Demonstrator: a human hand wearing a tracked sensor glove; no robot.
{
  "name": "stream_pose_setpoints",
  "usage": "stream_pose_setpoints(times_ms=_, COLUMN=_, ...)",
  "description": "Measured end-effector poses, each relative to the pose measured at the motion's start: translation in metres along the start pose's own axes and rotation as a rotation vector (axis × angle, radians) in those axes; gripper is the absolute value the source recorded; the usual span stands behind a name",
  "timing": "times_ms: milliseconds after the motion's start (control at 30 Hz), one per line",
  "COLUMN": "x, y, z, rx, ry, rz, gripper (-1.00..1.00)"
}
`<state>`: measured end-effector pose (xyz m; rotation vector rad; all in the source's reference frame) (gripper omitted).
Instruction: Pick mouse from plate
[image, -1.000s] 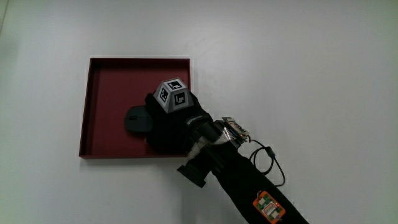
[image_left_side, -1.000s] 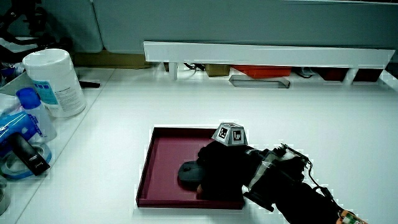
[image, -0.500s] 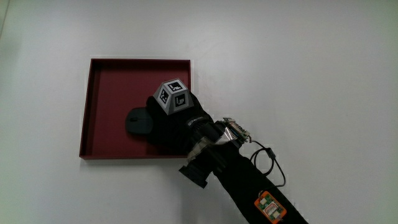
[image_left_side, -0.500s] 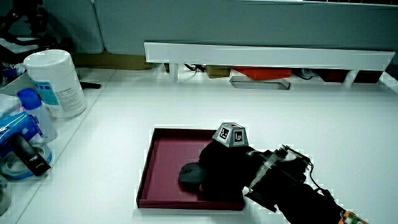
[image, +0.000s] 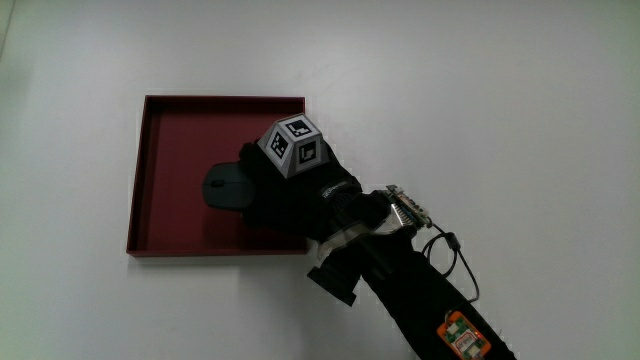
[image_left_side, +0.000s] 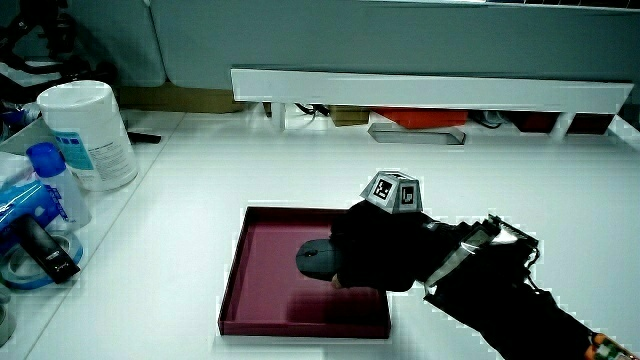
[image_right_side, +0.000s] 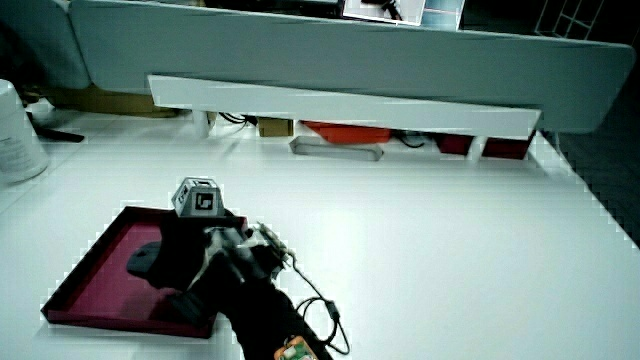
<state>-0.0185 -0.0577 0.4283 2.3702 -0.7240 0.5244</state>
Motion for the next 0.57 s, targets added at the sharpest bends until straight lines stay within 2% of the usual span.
stream_pose_setpoints(times_ms=33, x=0.001, y=-0.002, z=0.003, rx=0.012, ry=-0.018, rz=-0.004, gripper=1.00)
stream_pose_setpoints(times_ms=67, x=0.002, y=-0.004, z=0.004, rx=0.003, ry=-0.005, rz=0.000, gripper=1.00)
stream_pose_setpoints(times_ms=133, x=0.000, y=-0.012, z=0.012, rx=0.024, ry=-0.030, rz=-0.009, gripper=1.00)
stream_pose_setpoints(times_ms=267, x=0.004, y=-0.026, z=0.023, rx=0.038, ry=-0.031, rz=0.005, gripper=1.00)
stream_pose_setpoints(times_ms=300, x=0.005, y=-0.031, z=0.027, rx=0.055, ry=-0.039, rz=-0.006, gripper=1.00)
stream_pose_setpoints(times_ms=367, x=0.009, y=-0.038, z=0.033, rx=0.052, ry=0.001, rz=0.025, gripper=1.00)
stream_pose_setpoints(times_ms=400, x=0.010, y=-0.043, z=0.037, rx=0.073, ry=-0.032, rz=0.002, gripper=1.00)
stream_pose_setpoints(times_ms=500, x=0.015, y=-0.050, z=0.045, rx=0.101, ry=-0.034, rz=-0.011, gripper=1.00)
stream_pose_setpoints(times_ms=533, x=0.019, y=-0.051, z=0.046, rx=0.092, ry=0.001, rz=0.001, gripper=1.00)
stream_pose_setpoints(times_ms=567, x=0.024, y=-0.053, z=0.047, rx=0.101, ry=-0.011, rz=-0.019, gripper=1.00)
